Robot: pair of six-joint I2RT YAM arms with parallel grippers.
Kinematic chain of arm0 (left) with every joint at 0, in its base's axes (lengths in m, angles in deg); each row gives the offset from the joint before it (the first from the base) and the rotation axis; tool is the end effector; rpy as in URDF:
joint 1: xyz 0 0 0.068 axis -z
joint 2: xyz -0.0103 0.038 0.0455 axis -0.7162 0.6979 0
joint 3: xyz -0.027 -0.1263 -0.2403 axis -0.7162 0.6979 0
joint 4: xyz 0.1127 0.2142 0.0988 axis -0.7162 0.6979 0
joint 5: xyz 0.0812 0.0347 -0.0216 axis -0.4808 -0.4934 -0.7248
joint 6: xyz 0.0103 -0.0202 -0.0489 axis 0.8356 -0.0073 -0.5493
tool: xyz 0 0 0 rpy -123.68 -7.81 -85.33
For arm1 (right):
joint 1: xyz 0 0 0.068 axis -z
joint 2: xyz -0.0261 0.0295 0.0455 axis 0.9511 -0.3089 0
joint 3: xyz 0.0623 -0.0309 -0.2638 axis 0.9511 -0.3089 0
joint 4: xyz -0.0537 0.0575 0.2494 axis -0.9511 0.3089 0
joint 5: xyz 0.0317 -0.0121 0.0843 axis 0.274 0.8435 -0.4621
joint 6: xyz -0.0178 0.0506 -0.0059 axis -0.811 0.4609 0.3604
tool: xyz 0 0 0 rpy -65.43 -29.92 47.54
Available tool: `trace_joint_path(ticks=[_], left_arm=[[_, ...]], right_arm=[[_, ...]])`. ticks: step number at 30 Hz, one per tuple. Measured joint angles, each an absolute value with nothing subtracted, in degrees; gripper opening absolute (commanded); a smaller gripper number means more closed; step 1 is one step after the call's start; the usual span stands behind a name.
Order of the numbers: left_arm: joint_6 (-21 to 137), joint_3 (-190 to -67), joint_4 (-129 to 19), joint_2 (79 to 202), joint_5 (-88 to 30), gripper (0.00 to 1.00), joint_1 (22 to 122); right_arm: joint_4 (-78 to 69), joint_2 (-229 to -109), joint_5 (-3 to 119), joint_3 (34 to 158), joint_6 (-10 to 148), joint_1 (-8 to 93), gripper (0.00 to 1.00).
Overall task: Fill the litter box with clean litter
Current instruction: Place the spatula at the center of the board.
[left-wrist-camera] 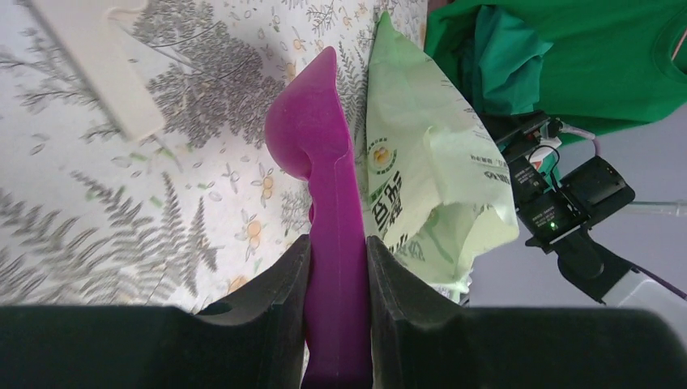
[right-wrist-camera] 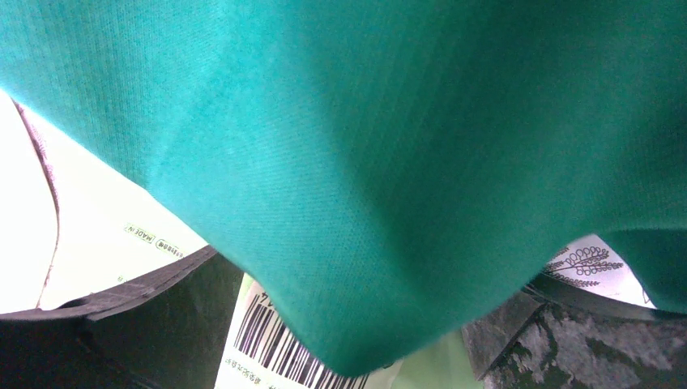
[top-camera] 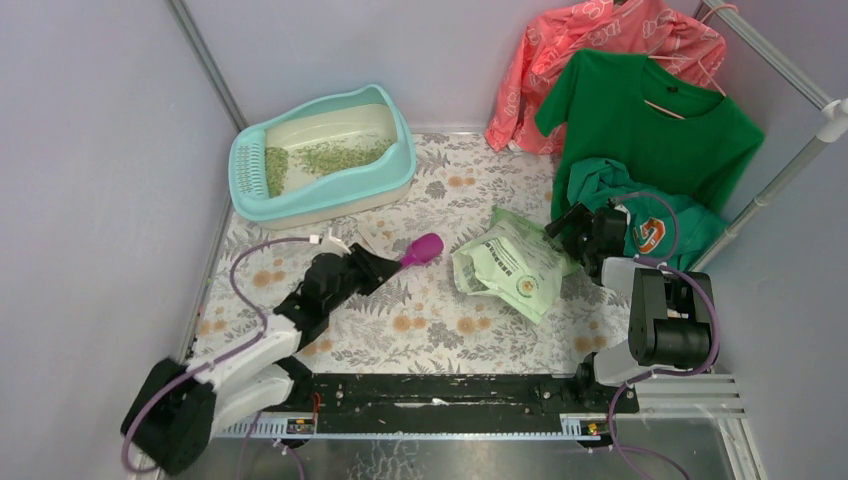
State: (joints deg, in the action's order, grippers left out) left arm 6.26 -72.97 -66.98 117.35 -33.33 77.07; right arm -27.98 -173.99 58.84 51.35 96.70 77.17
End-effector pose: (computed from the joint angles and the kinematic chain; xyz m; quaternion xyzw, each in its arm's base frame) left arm 0.1645 -0.1030 0.1902 -0.2084 0.7968 -0.4347 0.3642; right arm 0.2837 -0.0211 0.1520 0.2692 0.8317 0.1759 0.4526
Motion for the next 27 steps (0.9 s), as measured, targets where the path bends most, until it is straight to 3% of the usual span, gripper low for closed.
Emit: trace_joint_path(ticks=[6,11,18,19,20,21,27], left_arm=[[3.5,-76.6,-85.0,140.1,-35.8,0.18,79.7],[1.8,-87.7,-95.9,158.7,-36.2,0.31,80.5],[-0.9,-97.6,-102.4,174.3,-34.4,0.59,80.7],[-1.2,-98.3,-102.5,175.6,-34.0,0.64,80.7],[-1.5,-98.7,-102.5,176.5,-33.4,0.86,80.7],[-1.6,-98.7,-102.4,176.8,-33.1,0.97,80.7],[-0.8,-95.8,-96.9,170.6,-32.3,0.99,80.7]], right_arm=[[-27.8,-174.0,58.8,51.5,96.6,77.2,1.00],[-27.6,-174.1,58.8,51.6,96.6,77.2,1.00],[-27.0,-174.2,58.8,52.0,96.6,77.2,1.00],[-26.9,-174.2,58.8,52.0,96.6,77.2,1.00],[-26.9,-174.2,58.8,52.0,96.6,77.2,1.00],[-26.8,-174.2,58.8,52.1,96.6,77.2,1.00],[-26.5,-173.9,59.0,52.1,96.8,77.2,1.00]])
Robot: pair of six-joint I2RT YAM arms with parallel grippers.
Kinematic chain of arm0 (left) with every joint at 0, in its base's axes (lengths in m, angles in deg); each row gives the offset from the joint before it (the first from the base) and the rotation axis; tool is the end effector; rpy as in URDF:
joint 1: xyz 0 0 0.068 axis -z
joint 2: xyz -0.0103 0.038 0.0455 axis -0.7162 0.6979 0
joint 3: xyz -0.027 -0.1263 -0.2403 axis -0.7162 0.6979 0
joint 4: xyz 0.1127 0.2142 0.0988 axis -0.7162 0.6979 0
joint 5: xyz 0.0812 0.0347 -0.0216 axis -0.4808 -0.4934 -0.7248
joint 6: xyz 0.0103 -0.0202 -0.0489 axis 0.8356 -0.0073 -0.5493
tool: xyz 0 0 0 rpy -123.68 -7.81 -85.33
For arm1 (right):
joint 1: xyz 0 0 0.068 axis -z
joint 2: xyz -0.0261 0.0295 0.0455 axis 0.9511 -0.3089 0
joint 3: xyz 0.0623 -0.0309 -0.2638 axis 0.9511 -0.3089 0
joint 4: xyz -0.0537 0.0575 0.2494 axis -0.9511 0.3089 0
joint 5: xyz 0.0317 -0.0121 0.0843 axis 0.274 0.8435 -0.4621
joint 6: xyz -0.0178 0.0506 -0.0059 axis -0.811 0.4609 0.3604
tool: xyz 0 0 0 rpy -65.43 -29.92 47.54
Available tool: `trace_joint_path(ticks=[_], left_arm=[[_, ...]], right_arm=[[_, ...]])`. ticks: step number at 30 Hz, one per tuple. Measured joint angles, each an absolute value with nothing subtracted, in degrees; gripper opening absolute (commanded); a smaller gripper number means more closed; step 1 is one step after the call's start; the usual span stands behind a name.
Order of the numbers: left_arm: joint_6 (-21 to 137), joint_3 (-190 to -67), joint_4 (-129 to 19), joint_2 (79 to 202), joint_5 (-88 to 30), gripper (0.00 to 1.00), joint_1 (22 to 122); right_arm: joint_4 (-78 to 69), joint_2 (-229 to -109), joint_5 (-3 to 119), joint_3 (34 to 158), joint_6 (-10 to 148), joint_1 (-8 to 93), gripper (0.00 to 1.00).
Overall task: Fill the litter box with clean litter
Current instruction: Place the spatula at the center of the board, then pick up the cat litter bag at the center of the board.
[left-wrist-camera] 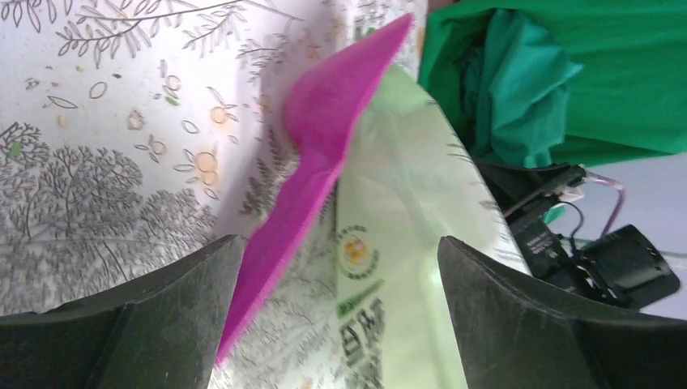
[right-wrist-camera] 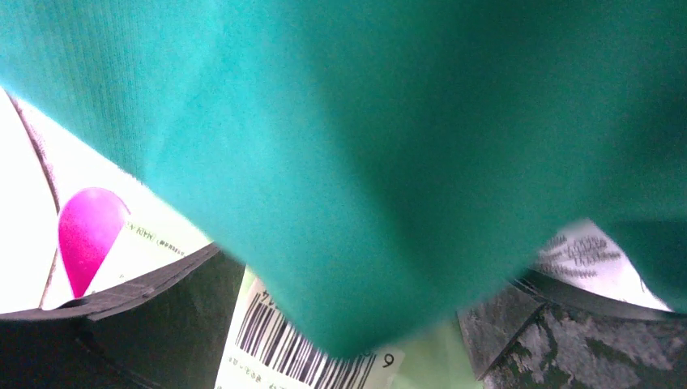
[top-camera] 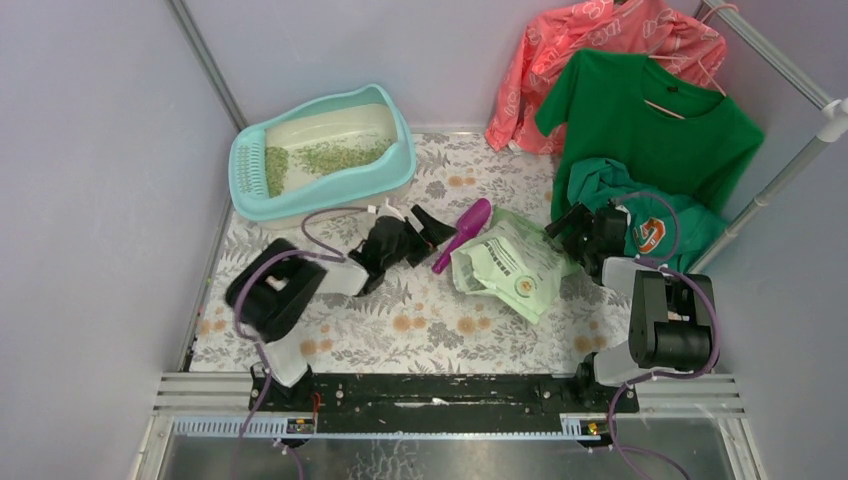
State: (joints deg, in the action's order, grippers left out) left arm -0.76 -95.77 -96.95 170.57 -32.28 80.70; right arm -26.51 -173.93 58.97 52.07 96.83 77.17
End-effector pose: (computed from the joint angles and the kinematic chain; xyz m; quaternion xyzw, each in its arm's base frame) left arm 0.2823 -0.2011 0.1305 -0.2277 0.7937 -0.4685 0.3141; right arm 0.2849 -0.0213 0.1535 0.2720 0.8339 0.1743 0.4475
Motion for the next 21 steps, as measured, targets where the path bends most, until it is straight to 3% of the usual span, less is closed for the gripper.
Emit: trace_joint_path(ticks=[6,15,21], left_arm=[[5.4,-95.6,-80.3,148.9,-33.3,0.99,80.9],[11.6,-97.9,-58.3,124.2,-33.8,0.99,81.3],[11.9,-92.0,-48.8,114.0,-34.6,0.99,81.5]], right_arm=[[-19.1,-160.8,59.6,45.4,99.5,77.2,1.00],[6.2,-119.2,61.8,41.5,106.0,77.2,1.00],[12.1,-109.5,52.6,35.9,115.8,77.2,1.00]])
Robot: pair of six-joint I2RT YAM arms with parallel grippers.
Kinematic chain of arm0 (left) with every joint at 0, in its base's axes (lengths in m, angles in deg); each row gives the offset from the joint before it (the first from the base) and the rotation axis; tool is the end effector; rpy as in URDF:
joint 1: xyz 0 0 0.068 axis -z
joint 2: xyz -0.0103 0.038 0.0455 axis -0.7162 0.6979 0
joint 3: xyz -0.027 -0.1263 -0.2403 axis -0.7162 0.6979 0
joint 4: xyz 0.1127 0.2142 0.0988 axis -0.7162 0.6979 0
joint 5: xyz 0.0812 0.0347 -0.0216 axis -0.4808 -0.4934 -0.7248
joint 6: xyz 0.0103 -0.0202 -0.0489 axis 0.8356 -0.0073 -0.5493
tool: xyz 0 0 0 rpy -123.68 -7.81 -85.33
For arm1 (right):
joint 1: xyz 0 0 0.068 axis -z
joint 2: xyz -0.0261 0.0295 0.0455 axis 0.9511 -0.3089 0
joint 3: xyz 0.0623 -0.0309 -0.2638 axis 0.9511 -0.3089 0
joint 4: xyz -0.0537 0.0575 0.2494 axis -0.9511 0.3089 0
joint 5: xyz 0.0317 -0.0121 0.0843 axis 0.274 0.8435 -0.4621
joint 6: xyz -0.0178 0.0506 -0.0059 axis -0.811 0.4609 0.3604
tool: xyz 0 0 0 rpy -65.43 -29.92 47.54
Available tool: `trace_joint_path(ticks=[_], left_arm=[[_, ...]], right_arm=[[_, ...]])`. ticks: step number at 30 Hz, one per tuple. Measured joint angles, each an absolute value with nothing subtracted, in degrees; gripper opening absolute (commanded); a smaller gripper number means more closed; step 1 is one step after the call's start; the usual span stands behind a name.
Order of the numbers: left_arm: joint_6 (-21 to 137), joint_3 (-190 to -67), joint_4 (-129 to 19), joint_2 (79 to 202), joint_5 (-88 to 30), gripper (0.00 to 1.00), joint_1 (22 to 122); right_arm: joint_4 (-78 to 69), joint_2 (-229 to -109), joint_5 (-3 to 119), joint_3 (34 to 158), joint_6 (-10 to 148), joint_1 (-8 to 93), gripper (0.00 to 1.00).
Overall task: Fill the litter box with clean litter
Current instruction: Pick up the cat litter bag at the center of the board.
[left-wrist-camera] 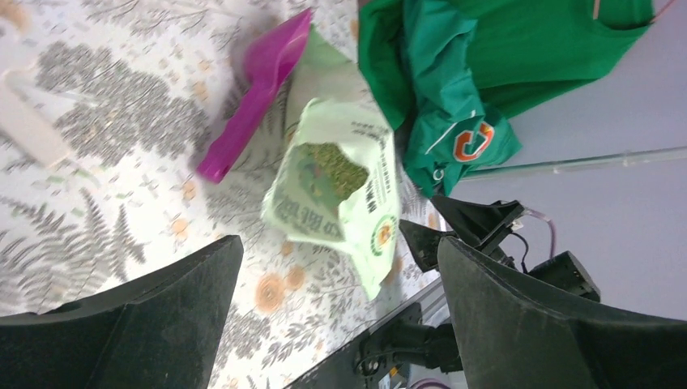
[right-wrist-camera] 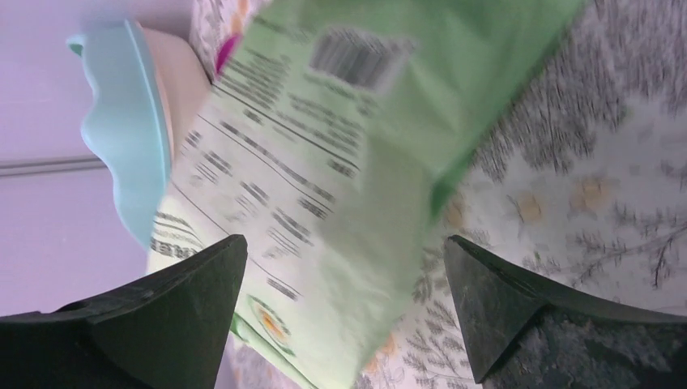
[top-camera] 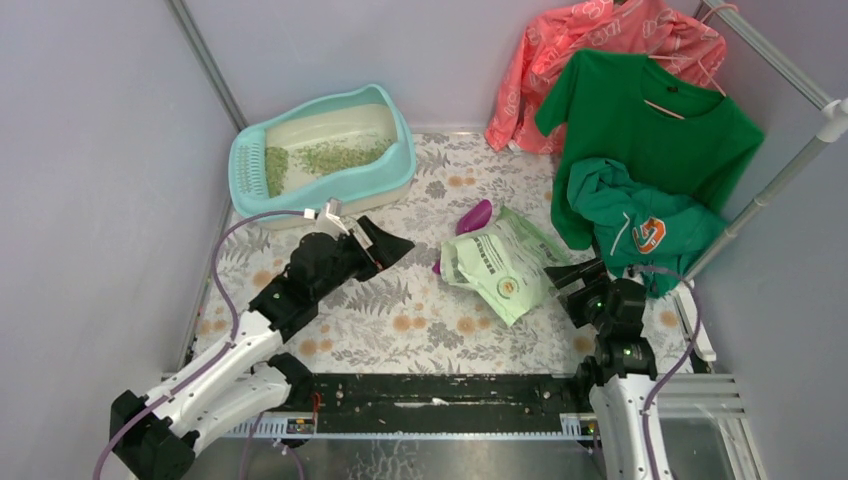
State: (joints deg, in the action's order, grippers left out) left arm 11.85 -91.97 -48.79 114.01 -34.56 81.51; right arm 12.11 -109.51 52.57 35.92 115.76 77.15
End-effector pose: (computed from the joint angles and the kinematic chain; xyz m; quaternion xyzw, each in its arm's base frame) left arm 0.1630 -0.1194 0.2840 -0.1394 0.7906 -0.4462 0.3956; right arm 0.1248 -0.0028 0.2022 0.3514 0.7538 0.3140 0.4579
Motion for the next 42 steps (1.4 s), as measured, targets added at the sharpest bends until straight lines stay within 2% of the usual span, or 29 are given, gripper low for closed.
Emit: trace_joint_path(ticks=[4,9,13,17,25,31,36,42], left_arm=[[11.9,-90.1,-43.7,109.9,-35.0,0.99,81.5],[12.2,-90.1,-41.0,107.9,-35.5,0.99,81.7],[12.2,-89.8,-40.4,108.0,-35.6,0.99,81.7],[12.2,-89.1,-40.4,108.2,-35.6,0.99,81.7],[12.1,-88.8,-40.4,108.7,-35.6,0.99,81.7],[11.6,-88.4,-41.3,110.6,-35.6,0.99,81.7],[11.3,-87.2,-42.8,112.1,-35.3,0.99,81.7],[10.8,-85.7,-44.9,112.9,-34.8,0.99,81.7]], right_arm=[[16.2,-100.1,47.8,28.0,123.7,77.2,0.99],[16.7,-91.5,44.2,27.6,131.2,77.2,0.98],[17.0,-89.1,42.7,27.6,134.7,77.2,0.97],[17.6,-92.0,41.4,27.8,135.3,77.2,0.97],[22.9,-110.6,40.3,29.6,128.8,77.2,0.98],[23.1,-109.1,39.6,30.6,127.8,77.2,0.97],[22.8,-108.7,39.4,30.6,128.1,77.1,0.88],[20.6,-112.2,40.0,31.0,129.0,73.9,0.84]])
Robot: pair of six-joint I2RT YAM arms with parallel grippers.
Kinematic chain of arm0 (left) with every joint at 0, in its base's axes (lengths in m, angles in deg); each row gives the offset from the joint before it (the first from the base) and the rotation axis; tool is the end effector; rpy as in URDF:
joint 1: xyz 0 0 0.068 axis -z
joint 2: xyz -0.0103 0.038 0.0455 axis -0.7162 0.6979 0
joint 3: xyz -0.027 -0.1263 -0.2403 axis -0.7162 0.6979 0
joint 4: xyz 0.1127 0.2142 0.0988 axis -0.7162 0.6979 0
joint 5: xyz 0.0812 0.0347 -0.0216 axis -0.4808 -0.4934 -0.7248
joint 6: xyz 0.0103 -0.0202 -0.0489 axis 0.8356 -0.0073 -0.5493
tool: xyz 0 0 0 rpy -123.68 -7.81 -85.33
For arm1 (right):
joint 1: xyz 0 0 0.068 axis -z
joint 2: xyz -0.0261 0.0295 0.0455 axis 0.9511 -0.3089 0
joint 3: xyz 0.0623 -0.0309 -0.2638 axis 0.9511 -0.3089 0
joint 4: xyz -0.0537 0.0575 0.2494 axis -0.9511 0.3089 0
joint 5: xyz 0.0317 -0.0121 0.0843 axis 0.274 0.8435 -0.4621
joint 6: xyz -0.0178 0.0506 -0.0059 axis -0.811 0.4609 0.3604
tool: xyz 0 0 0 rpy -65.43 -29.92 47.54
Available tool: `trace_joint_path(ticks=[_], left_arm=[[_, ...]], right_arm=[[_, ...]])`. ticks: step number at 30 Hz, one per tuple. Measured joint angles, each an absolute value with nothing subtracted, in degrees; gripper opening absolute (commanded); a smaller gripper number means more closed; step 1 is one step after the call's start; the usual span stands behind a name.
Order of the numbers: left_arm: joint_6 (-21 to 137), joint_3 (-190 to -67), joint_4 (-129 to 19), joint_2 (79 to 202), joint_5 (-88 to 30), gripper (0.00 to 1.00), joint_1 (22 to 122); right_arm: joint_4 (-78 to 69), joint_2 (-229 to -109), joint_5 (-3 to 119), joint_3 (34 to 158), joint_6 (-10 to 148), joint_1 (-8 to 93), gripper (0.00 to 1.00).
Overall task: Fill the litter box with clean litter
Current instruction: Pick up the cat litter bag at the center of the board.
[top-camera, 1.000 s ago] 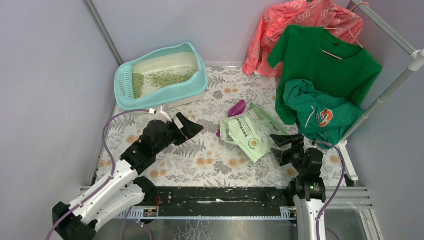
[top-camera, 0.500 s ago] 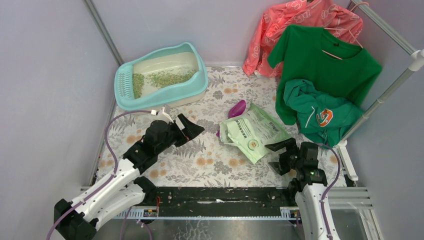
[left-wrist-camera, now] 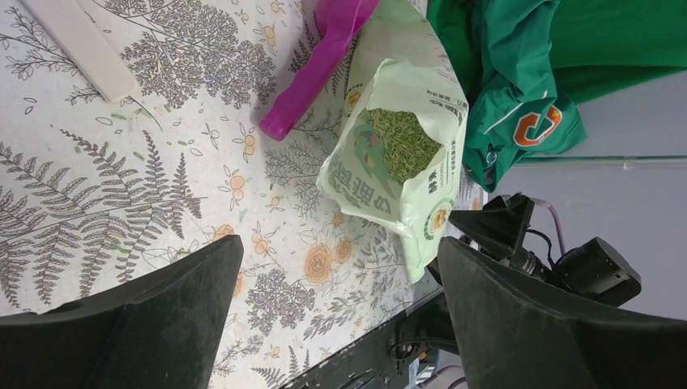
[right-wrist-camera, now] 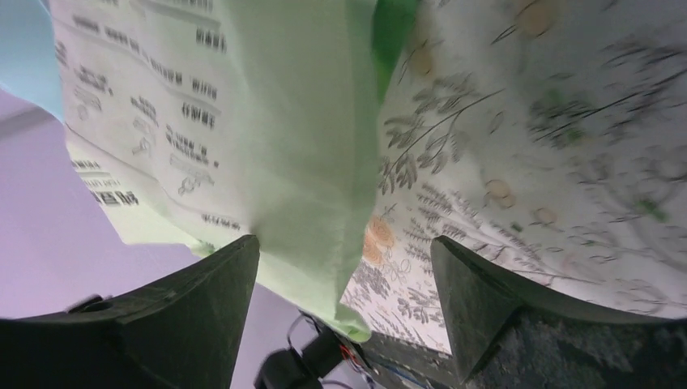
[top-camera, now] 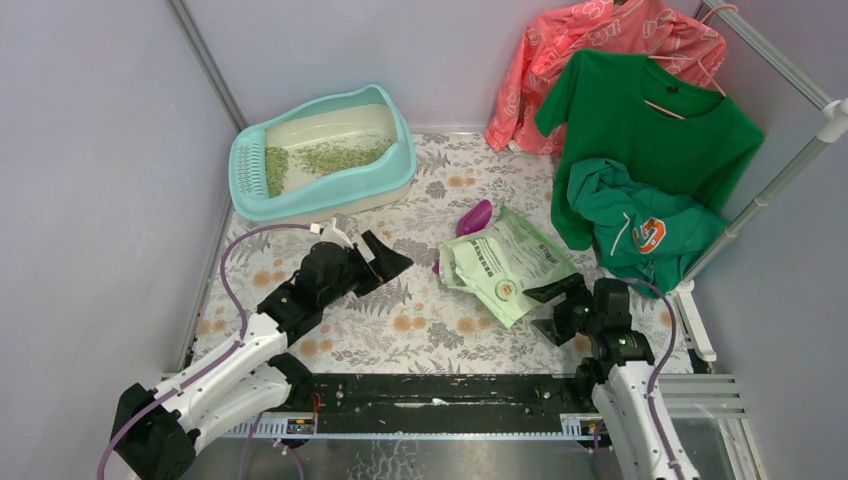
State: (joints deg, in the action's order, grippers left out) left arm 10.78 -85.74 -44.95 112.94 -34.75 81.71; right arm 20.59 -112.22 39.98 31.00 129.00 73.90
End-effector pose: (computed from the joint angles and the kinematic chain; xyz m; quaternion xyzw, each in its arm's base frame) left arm 0.1541 -0.1137 0.2420 -0.1564 0.8325 -0.4026 0.3470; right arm 0.1143 0.0120 0.1559 0.4184 0.7808 0.3959 0.2419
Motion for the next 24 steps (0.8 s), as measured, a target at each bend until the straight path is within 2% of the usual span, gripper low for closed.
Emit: trace_joint_path(ticks=[7,11,16,18,24], left_arm=[[10.1,-85.1,-46.8,114.2,-34.5,0.99,81.7],[10.1,-85.1,-46.8,113.9,-34.5,0.99,81.7],[10.3,-85.1,-46.8,113.2,-34.5,0.99,81.7],[10.5,-85.1,-46.7,113.2,-34.5,0.99,81.7],[11.3,-85.1,-46.6,113.2,-34.5,0.99,81.7]], right_arm=[[12.0,-123.0,50.8,33.8,134.1,51.7,0.79],[8.7,-125.5,57.6,34.0,137.4,44.5,0.56],[7.2,-123.3,63.2,33.9,139.9,43.1,0.21],[8.5,-120.4,65.5,34.0,140.4,43.1,0.11],[19.7,-107.1,69.0,38.0,139.6,43.1,0.06]])
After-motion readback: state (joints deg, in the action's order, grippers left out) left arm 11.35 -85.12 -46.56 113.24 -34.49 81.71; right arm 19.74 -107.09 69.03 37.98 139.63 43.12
